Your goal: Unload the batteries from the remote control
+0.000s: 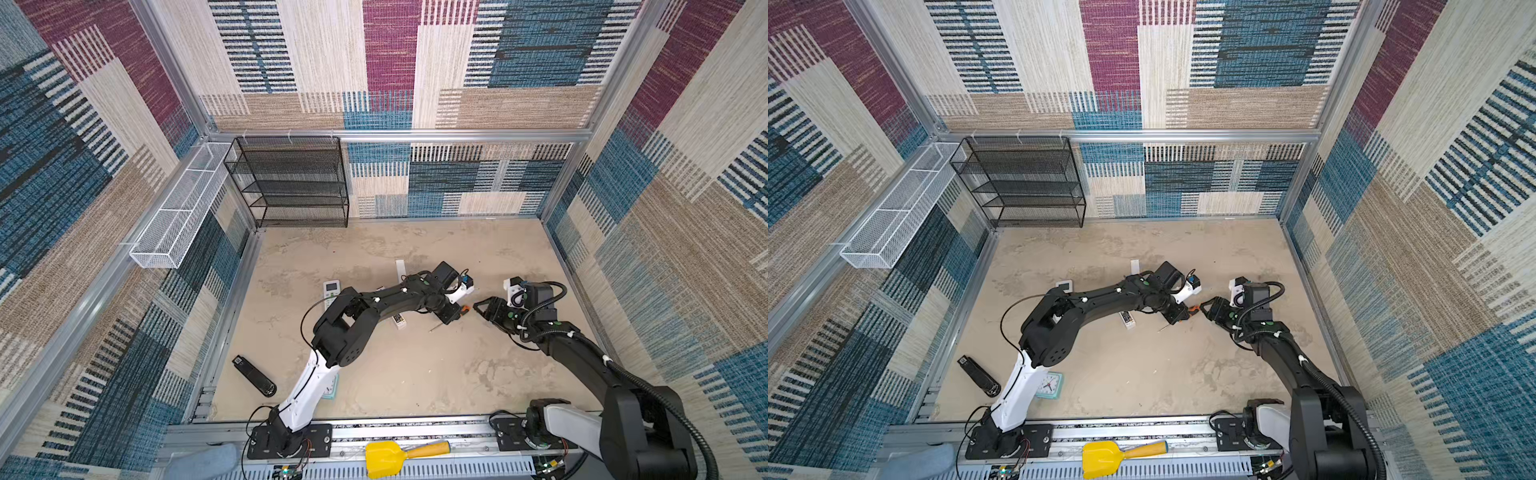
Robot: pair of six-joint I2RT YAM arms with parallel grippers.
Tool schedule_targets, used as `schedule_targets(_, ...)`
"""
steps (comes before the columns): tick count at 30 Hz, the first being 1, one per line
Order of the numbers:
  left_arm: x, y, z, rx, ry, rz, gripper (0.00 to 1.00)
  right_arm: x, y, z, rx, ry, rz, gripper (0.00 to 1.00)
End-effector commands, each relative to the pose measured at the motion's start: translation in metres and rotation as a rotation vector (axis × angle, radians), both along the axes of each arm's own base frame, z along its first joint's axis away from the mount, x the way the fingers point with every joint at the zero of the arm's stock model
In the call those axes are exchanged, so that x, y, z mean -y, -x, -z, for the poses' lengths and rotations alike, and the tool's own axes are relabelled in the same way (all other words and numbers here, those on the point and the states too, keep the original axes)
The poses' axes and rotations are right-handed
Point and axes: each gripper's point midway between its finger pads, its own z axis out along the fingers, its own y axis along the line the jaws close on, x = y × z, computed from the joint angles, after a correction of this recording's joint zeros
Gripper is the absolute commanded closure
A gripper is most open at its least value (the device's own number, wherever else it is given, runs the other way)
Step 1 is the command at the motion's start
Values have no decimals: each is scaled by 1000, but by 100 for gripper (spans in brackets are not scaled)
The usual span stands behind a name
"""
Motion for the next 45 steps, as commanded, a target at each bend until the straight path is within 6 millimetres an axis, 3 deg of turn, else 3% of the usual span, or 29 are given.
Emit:
schedule_targets(1, 13, -10, -35, 47, 146, -59, 100, -11, -12, -26, 64, -90, -19, 41)
schedule_targets(6, 13, -2, -59, 43, 246, -73, 100, -13, -16, -37, 88, -119, -15, 40)
schedule_targets(11, 15, 6, -80, 17, 323, -77, 100, -21, -16, -32, 60, -171, -23, 38)
schedule_targets(20, 11, 15, -99, 17, 369, -65, 100, -41, -25, -36, 53, -177, -63, 39)
schedule_targets(22, 10, 16, -102, 24, 373, -62, 100, -46, -27, -37, 53, -178, -74, 46)
schedule_targets(26, 6, 18, -104, 30, 370, -61, 100, -55, -32, -40, 60, -176, -95, 71)
schedule_targets(30, 0, 19, -107, 53, 364, -66, 99, -60, -35, -45, 81, -162, -109, 89)
schedule_targets(31, -3, 20, -109, 63, 362, -67, 90, -61, -36, -47, 94, -153, -112, 92)
schedule_targets(35, -14, 25, -119, 101, 368, -63, 31, -59, -40, -65, 181, -109, -129, 99)
schedule_targets(36, -17, 27, -121, 108, 374, -59, 27, -58, -42, -70, 205, -96, -132, 100)
schedule_targets(40, -39, 32, -136, 101, 432, -57, 21, -57, -46, -90, 299, -42, -166, 100)
schedule_targets(45, -71, 40, -153, 81, 546, -58, 29, -76, -40, -123, 445, -60, -324, 100)
